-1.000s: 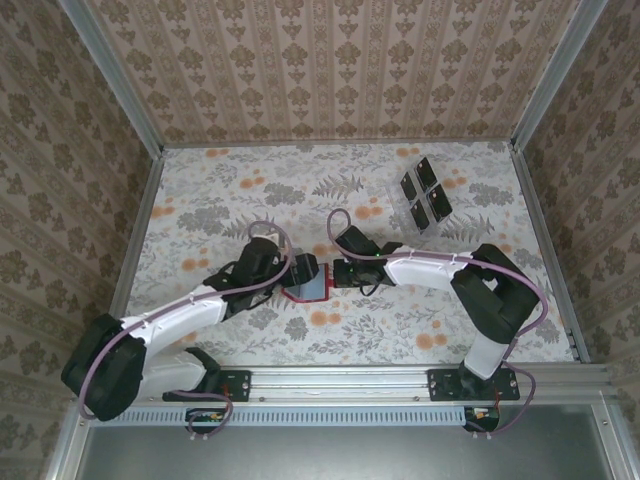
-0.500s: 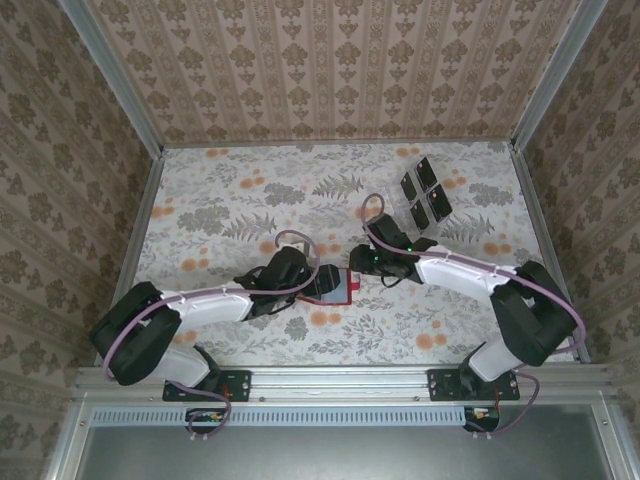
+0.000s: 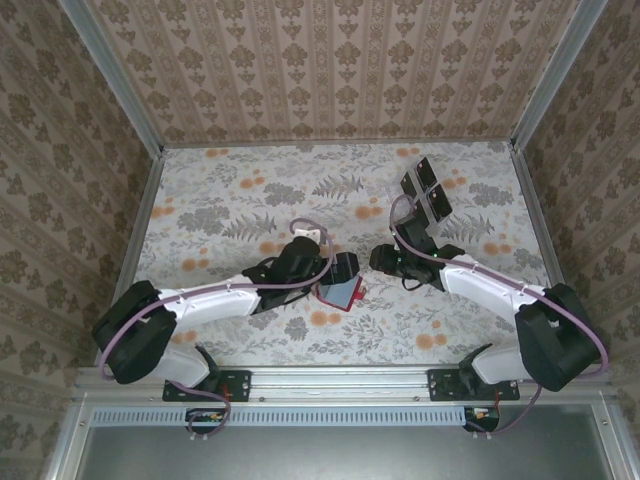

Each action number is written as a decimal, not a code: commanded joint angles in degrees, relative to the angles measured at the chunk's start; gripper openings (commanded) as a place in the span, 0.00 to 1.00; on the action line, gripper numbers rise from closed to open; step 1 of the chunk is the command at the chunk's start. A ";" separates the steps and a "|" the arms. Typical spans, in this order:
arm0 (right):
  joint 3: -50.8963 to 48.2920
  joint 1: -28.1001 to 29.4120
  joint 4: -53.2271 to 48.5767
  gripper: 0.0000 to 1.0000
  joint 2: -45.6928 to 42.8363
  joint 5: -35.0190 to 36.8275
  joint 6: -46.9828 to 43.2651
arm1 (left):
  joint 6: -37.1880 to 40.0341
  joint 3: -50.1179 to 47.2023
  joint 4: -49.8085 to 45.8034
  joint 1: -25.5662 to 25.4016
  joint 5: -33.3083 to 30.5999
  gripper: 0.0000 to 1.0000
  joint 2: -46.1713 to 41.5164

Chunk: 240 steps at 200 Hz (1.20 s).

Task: Put the credit cards into the card holder
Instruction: Close the card holder at the center of the table.

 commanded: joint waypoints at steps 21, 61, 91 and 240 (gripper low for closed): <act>-1.93 -1.29 -0.92 0.47 -2.66 -0.93 -0.41 | 0.08 3.36 0.67 -2.85 0.63 1.00 5.88; -3.01 -1.84 -1.39 0.47 -4.15 -1.17 -0.24 | -1.02 3.38 2.09 -4.81 0.40 1.00 9.94; -3.54 -1.84 -2.05 0.47 -5.76 -2.02 -0.06 | -1.08 3.16 2.45 -4.92 0.01 1.00 12.19; -0.59 5.75 4.83 0.19 0.82 -8.27 7.09 | -2.63 -2.82 5.38 -3.49 -3.07 1.00 8.44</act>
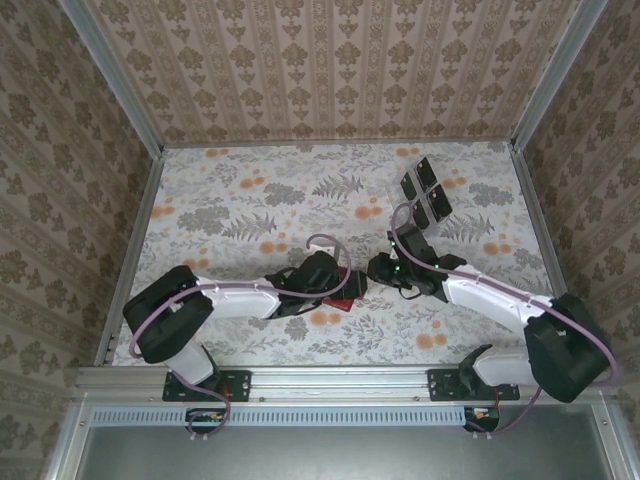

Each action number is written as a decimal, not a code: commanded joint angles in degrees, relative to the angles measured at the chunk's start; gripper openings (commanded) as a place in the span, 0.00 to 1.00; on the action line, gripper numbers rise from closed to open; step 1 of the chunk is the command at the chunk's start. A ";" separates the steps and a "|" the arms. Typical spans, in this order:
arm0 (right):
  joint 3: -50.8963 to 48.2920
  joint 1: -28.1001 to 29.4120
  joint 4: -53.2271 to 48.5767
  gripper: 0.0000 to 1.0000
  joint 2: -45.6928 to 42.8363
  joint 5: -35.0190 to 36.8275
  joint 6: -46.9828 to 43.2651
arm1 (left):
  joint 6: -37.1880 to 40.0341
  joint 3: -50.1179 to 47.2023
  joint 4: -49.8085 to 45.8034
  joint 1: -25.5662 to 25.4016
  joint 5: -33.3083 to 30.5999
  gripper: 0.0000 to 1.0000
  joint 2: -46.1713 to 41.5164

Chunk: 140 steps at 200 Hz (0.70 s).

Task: Put the credit cards into the card holder
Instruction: Close the card holder at the center of the table, then rotate the card holder at the center of the table.

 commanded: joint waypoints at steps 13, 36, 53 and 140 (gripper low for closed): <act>3.29 1.94 2.67 0.18 6.38 -1.95 1.59 | -1.73 -2.28 3.29 0.45 -1.00 1.00 -1.70; 3.83 2.35 4.34 0.16 10.15 -2.34 1.85 | -1.38 -2.62 3.37 0.64 -1.15 1.00 -2.76; 4.02 2.42 5.12 0.15 12.42 -2.63 1.90 | -1.09 -3.07 3.73 0.86 -1.08 1.00 -3.68; 2.65 0.93 -1.02 0.45 4.96 2.61 0.91 | 0.15 -1.28 4.91 1.50 2.88 1.00 -6.67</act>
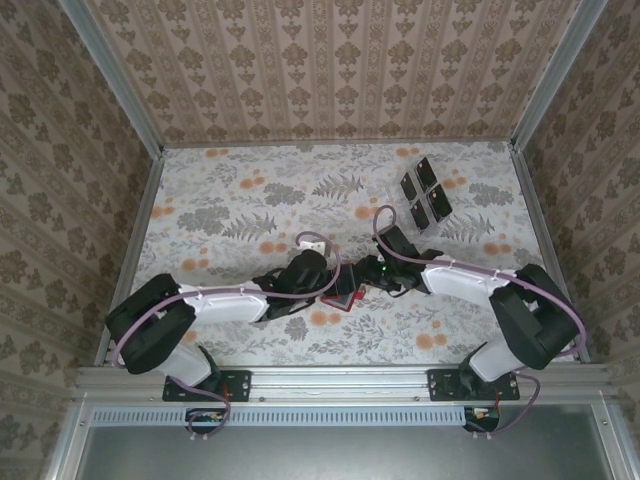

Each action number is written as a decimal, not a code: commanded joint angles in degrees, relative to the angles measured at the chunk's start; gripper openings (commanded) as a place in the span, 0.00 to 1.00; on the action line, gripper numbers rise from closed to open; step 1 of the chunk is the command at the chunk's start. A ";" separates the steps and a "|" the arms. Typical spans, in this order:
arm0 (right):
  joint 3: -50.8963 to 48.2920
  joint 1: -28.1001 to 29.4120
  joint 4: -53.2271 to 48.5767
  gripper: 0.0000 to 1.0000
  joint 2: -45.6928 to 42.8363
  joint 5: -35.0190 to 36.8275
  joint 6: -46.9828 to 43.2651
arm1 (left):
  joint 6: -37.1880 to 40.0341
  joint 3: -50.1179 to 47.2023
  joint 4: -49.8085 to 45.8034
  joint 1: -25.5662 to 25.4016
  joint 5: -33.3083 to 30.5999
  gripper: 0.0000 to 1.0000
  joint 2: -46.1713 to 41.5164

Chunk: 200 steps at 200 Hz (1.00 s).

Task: Put the credit cards into the card holder
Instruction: Rotate the card holder at the center of the table.

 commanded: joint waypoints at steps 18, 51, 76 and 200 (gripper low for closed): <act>-2.22 -0.36 -5.11 0.47 -9.39 3.76 -0.47 | 0.30 2.08 1.83 -0.31 3.16 1.00 -0.60; -8.72 -0.27 -5.15 0.49 -16.42 4.07 2.18 | 0.20 2.65 1.87 -0.82 2.69 1.00 -1.08; -11.91 1.02 -4.31 0.53 -20.84 3.74 4.46 | 2.11 3.89 -1.54 -0.10 1.60 1.00 -3.40; -3.90 8.91 -1.75 0.50 -5.64 10.04 3.65 | 11.09 4.16 -36.58 10.77 -8.90 1.00 -18.46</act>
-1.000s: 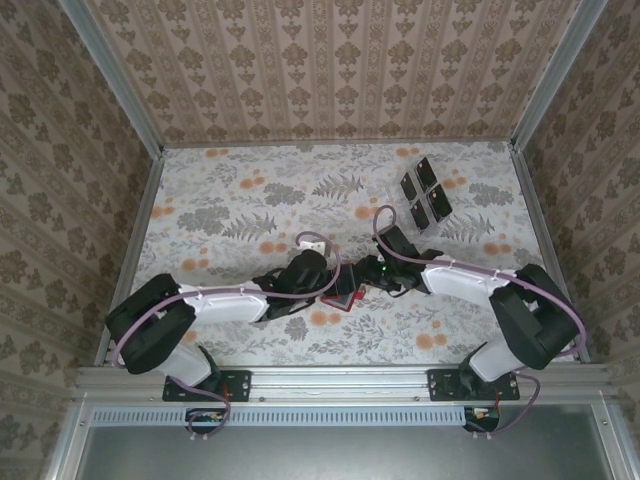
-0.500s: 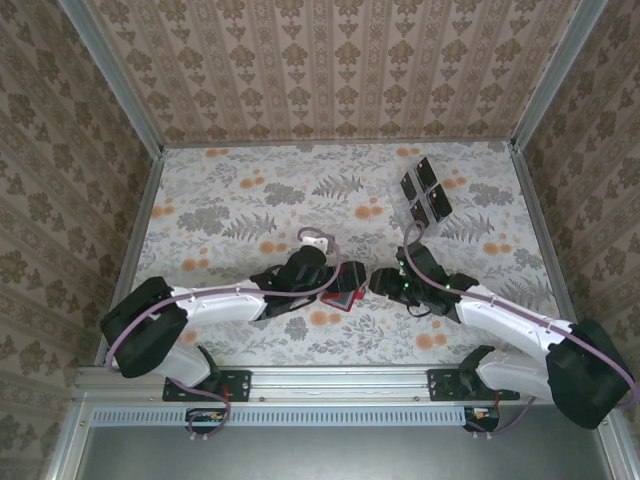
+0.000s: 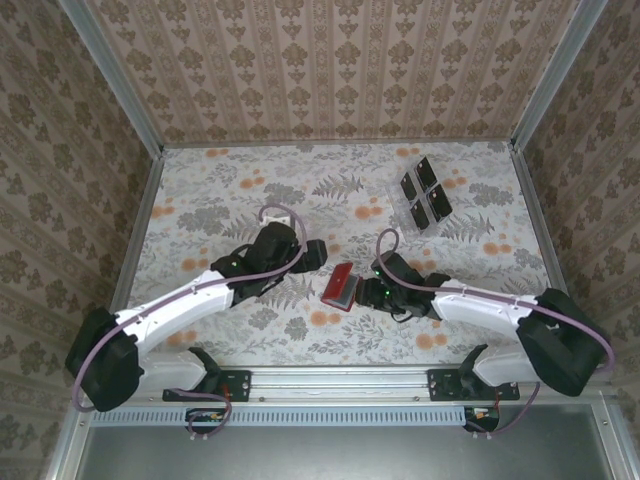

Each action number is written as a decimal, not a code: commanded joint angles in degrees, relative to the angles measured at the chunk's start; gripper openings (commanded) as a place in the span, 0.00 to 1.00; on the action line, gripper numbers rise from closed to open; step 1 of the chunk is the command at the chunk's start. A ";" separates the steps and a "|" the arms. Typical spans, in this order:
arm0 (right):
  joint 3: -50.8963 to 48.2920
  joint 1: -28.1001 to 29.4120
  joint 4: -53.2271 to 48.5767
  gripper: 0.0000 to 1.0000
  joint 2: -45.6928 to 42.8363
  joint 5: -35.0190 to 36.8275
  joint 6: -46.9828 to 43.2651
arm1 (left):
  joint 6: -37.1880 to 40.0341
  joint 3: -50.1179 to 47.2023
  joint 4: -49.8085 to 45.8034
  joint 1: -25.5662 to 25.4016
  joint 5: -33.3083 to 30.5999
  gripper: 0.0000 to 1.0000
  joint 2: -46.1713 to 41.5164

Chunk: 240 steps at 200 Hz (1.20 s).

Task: Put the credit cards into the card holder
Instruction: Rotate the card holder at the center of the table, then close the button on the card holder.

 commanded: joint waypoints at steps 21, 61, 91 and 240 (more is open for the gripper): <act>6.64 -0.01 -2.07 0.30 5.51 4.64 -4.34 | 1.06 -4.94 -6.47 0.31 -1.58 1.00 -3.66; 10.34 -1.75 -2.79 0.01 8.19 4.42 -8.55 | 0.62 -6.17 -5.69 -0.28 -0.32 1.00 -3.60; 12.76 -3.60 -3.96 0.00 8.97 4.48 -10.67 | 0.55 -6.03 -4.50 -1.10 0.50 1.00 -2.08; 11.85 0.29 -2.16 0.04 -1.49 -0.82 -6.88 | 1.10 -2.04 -6.25 1.39 -1.50 1.00 3.11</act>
